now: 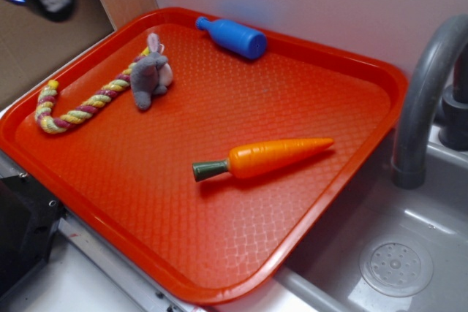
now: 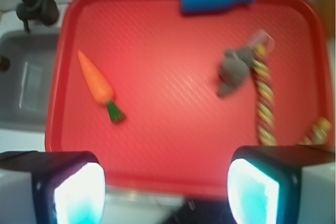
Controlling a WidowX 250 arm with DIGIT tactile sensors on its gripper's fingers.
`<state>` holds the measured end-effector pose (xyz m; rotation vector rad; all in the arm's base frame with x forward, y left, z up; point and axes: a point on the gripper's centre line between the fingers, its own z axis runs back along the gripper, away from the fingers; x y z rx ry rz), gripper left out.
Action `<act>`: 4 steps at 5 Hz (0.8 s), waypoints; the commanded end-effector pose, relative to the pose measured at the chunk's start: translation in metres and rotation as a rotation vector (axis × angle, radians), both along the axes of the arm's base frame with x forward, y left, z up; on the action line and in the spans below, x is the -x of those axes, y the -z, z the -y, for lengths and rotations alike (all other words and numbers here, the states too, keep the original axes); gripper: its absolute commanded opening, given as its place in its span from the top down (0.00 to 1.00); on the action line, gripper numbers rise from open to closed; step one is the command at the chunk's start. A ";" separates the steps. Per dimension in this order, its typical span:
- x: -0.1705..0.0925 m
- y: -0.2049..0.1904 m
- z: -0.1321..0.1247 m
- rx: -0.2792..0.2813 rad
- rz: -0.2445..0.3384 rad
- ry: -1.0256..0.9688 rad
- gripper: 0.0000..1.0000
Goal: Grab the carrot.
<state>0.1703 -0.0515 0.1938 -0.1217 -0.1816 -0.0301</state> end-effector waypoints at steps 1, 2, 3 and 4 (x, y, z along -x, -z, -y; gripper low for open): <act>-0.050 0.047 0.053 -0.014 0.084 0.223 0.00; -0.059 0.083 0.077 -0.009 0.055 0.293 0.00; -0.060 0.108 0.088 -0.062 0.006 0.329 0.00; -0.056 0.127 0.098 -0.072 -0.027 0.405 0.00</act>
